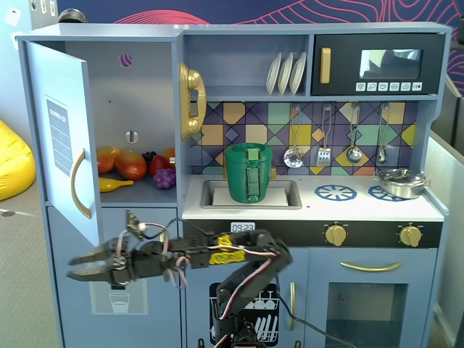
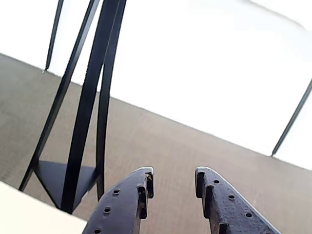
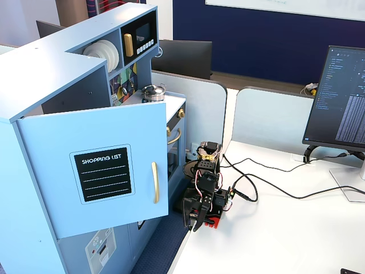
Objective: Close the left cabinet door
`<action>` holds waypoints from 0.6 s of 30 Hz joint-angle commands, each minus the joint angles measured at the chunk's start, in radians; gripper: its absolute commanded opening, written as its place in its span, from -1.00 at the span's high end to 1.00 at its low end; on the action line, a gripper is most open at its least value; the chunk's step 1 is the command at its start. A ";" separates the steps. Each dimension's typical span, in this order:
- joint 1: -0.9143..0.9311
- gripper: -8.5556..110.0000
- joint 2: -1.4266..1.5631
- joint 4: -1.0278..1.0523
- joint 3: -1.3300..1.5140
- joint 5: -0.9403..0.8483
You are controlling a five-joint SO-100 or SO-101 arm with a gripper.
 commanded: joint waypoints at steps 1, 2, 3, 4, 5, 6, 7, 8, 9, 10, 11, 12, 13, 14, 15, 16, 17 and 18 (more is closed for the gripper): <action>-0.005 0.86 -0.204 -0.057 -0.276 -0.034; -0.002 0.86 -0.250 -0.044 -0.336 -0.038; 0.003 0.86 -0.291 -0.026 -0.396 -0.038; 0.008 0.86 -0.331 -0.012 -0.451 -0.043; 0.012 0.86 -0.365 0.000 -0.495 -0.058; 0.020 0.86 -0.388 0.009 -0.528 -0.067; 0.032 0.86 -0.411 0.026 -0.561 -0.080; 0.048 0.86 -0.430 0.043 -0.589 -0.098; 0.063 0.86 -0.445 0.058 -0.618 -0.109; 0.077 0.86 -0.456 0.075 -0.641 -0.115; 0.091 0.86 -0.462 0.094 -0.660 -0.123; 0.104 0.86 -0.465 0.103 -0.670 -0.129; 0.118 0.86 -0.463 0.106 -0.672 -0.133; 0.133 0.86 -0.459 0.117 -0.672 -0.140; 0.149 0.86 -0.449 0.124 -0.666 -0.144; 0.163 0.86 -0.439 0.124 -0.657 -0.144; 0.178 0.86 -0.423 0.127 -0.641 -0.147; 0.193 0.86 -0.407 0.129 -0.624 -0.147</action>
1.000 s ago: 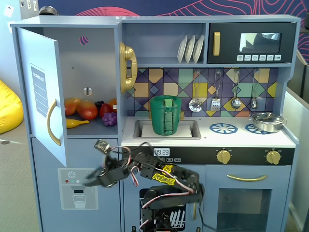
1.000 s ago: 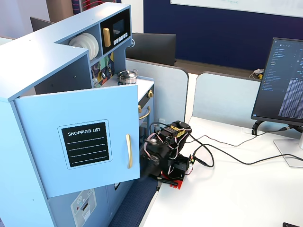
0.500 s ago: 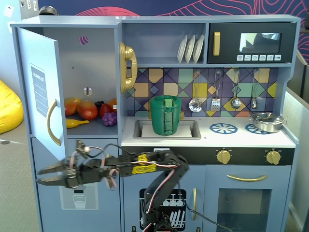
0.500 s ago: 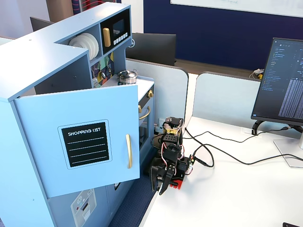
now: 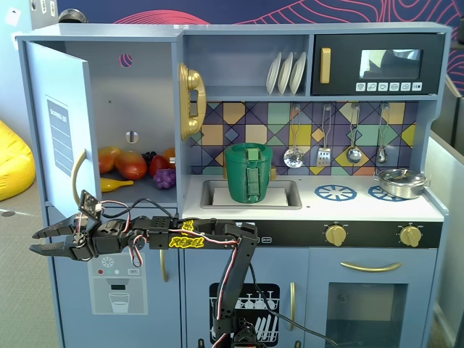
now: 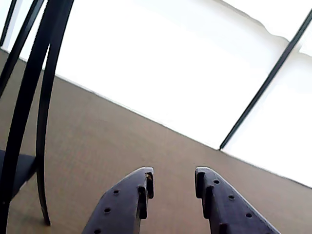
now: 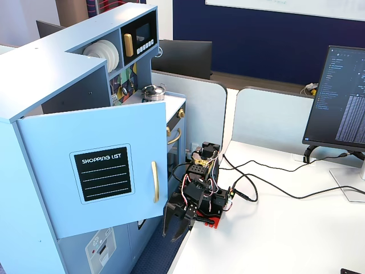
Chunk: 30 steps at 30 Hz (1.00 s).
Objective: Close the left cabinet door
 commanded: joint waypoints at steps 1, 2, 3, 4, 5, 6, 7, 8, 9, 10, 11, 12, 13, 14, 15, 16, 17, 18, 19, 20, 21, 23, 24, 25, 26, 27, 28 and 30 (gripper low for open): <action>0.078 0.86 0.075 0.008 -0.025 -0.012; 0.092 0.86 0.094 0.008 -0.005 -0.012; 0.106 0.86 0.114 0.008 0.017 -0.011; 0.123 0.86 0.137 0.009 0.040 -0.017; 0.141 0.86 0.160 0.009 0.064 -0.020; 0.163 0.86 0.186 0.009 0.092 -0.020; 0.192 0.86 0.213 0.009 0.123 -0.020; 0.224 0.86 0.241 0.012 0.153 -0.020; 0.262 0.86 0.270 0.017 0.183 -0.020; 0.304 0.86 0.296 0.018 0.210 -0.023; 0.347 0.86 0.321 0.020 0.235 -0.029; 0.394 0.86 0.342 0.026 0.256 -0.028; 0.442 0.86 0.362 0.046 0.267 -0.026; 0.488 0.86 0.376 0.058 0.273 -0.026; 0.538 0.86 0.382 0.060 0.278 -0.026; 0.586 0.86 0.382 0.054 0.282 -0.031; 0.637 0.86 0.374 0.035 0.284 -0.038; 0.686 0.86 0.360 0.012 0.284 -0.049; 0.729 0.86 0.345 -0.009 0.276 -0.054; 0.765 0.86 0.328 -0.017 0.265 -0.051; 0.792 0.86 0.314 -0.014 0.250 -0.038; 0.827 0.86 0.288 -0.017 0.229 -0.035; 0.836 0.86 0.281 -0.018 0.221 -0.031; 0.841 0.86 0.279 -0.011 0.216 -0.023; 0.838 0.86 0.287 -0.002 0.218 -0.012; 0.828 0.86 0.307 0.018 0.225 0.002; 0.811 0.86 0.339 0.057 0.238 0.023; 0.778 0.86 0.430 0.161 0.284 0.086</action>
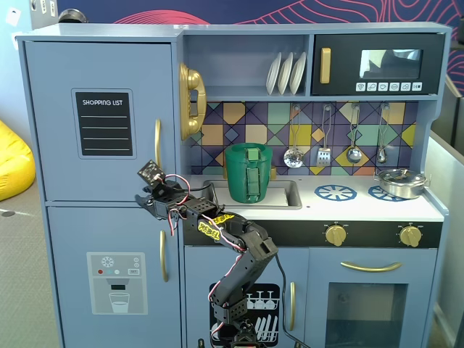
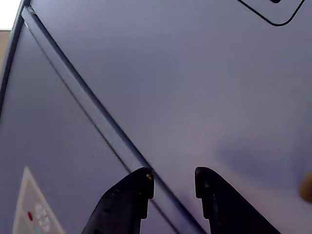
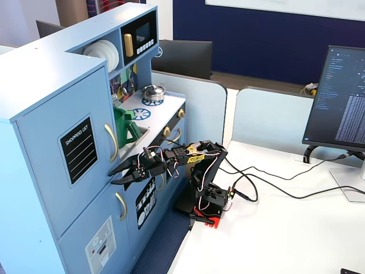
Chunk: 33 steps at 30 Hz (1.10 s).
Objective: Close the left cabinet door
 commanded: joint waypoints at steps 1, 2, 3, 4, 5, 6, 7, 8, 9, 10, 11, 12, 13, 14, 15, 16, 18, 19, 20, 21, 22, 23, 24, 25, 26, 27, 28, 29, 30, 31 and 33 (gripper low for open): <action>-0.037 0.86 0.176 0.155 0.029 0.097; -0.032 0.86 0.236 0.219 0.075 0.112; -0.014 0.86 0.299 0.288 0.126 0.124; 0.018 0.86 0.357 0.345 0.178 0.155; 0.061 0.86 0.416 0.420 0.224 0.192; 0.112 0.86 0.471 0.503 0.268 0.216; 0.172 0.86 0.523 0.578 0.314 0.245; 0.241 0.86 0.572 0.647 0.364 0.273; 0.316 0.86 0.620 0.716 0.416 0.278; 0.391 0.86 0.666 0.773 0.472 0.279; 0.472 0.86 0.709 0.824 0.532 0.282; 0.554 0.86 0.746 0.884 0.589 0.258; 0.629 0.86 0.775 0.934 0.643 0.259; 0.693 0.86 0.798 0.983 0.690 0.272; 0.742 0.86 0.810 1.040 0.724 0.282; 0.776 0.86 0.813 1.091 0.746 0.325; 0.821 0.86 0.816 1.175 0.778 0.399; 0.833 0.86 0.821 1.207 0.788 0.439; 0.845 0.86 0.825 1.235 0.802 0.465; 0.857 0.86 0.834 1.266 0.821 0.460; 0.865 0.86 0.851 1.290 0.839 0.460; 0.870 0.86 0.871 1.316 0.859 0.456; 0.876 0.86 0.896 1.344 0.876 0.454; 0.879 0.86 0.916 1.367 0.893 0.451; 0.884 0.86 0.934 1.385 0.907 0.451; 0.884 0.86 0.948 1.402 0.907 0.486; 0.873 0.86 0.948 1.407 0.907 0.505; 0.870 0.86 0.948 1.410 0.907 0.520; 0.865 0.86 0.953 1.416 0.907 0.537; 0.859 0.86 0.957 1.420 0.907 0.554; 0.854 0.85 0.971 1.425 0.908 0.580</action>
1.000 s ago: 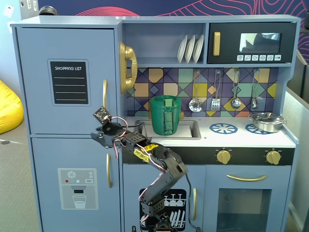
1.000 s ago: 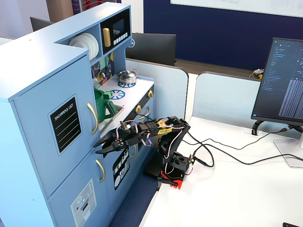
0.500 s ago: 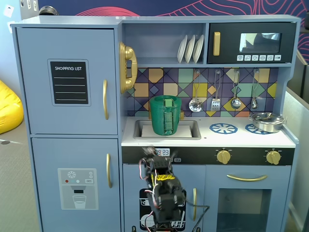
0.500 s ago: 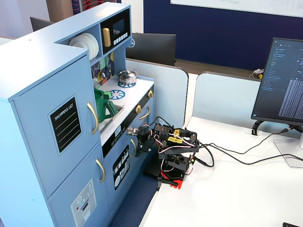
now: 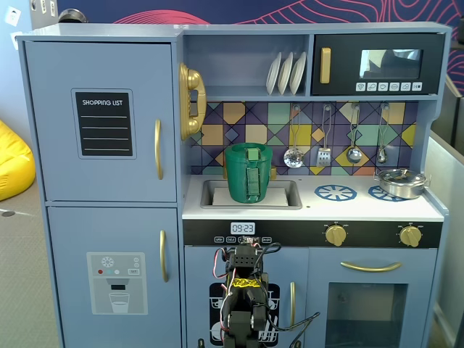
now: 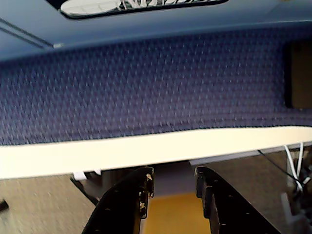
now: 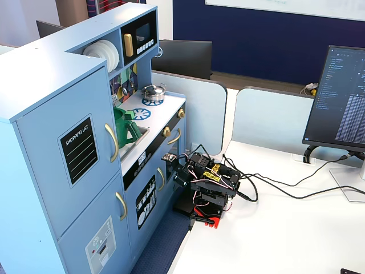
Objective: Close the left cabinet door
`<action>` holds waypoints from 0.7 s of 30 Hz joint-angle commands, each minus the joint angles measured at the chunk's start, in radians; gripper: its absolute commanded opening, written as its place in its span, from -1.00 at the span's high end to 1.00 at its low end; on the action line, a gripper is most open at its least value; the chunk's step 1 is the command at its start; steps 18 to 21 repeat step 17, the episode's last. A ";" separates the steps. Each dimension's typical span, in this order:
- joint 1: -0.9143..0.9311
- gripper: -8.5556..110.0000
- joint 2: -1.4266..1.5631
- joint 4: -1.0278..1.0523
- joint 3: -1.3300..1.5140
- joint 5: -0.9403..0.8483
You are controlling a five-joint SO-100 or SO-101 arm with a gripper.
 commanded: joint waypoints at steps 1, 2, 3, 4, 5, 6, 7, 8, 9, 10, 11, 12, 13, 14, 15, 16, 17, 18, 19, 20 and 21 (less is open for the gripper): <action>-0.012 0.85 0.011 0.158 0.035 0.066; -0.025 0.84 0.020 0.163 0.035 0.066; -0.032 0.84 0.029 0.167 0.035 0.066; -0.035 0.84 0.032 0.169 0.035 0.066; -0.035 0.83 0.032 0.169 0.035 0.066; -0.037 0.83 0.032 0.169 0.035 0.066; -0.041 0.83 0.032 0.169 0.035 0.066; -0.044 0.83 0.032 0.169 0.035 0.066; -0.044 0.83 0.032 0.169 0.035 0.066; -0.044 0.83 0.032 0.169 0.035 0.066; -0.044 0.83 0.032 0.169 0.035 0.066; -0.044 0.83 0.032 0.169 0.035 0.066; -0.044 0.83 0.032 0.170 0.035 0.066; -0.044 0.83 0.032 0.170 0.035 0.066; -0.044 0.83 0.032 0.170 0.035 0.066; -0.044 0.83 0.032 0.170 0.035 0.066; -0.044 0.83 0.032 0.170 0.035 0.066; -0.044 0.83 0.032 0.170 0.035 0.066; -0.044 0.83 0.032 0.170 0.035 0.066; -0.044 0.83 0.032 0.170 0.035 0.066; -0.044 0.83 0.032 0.170 0.035 0.066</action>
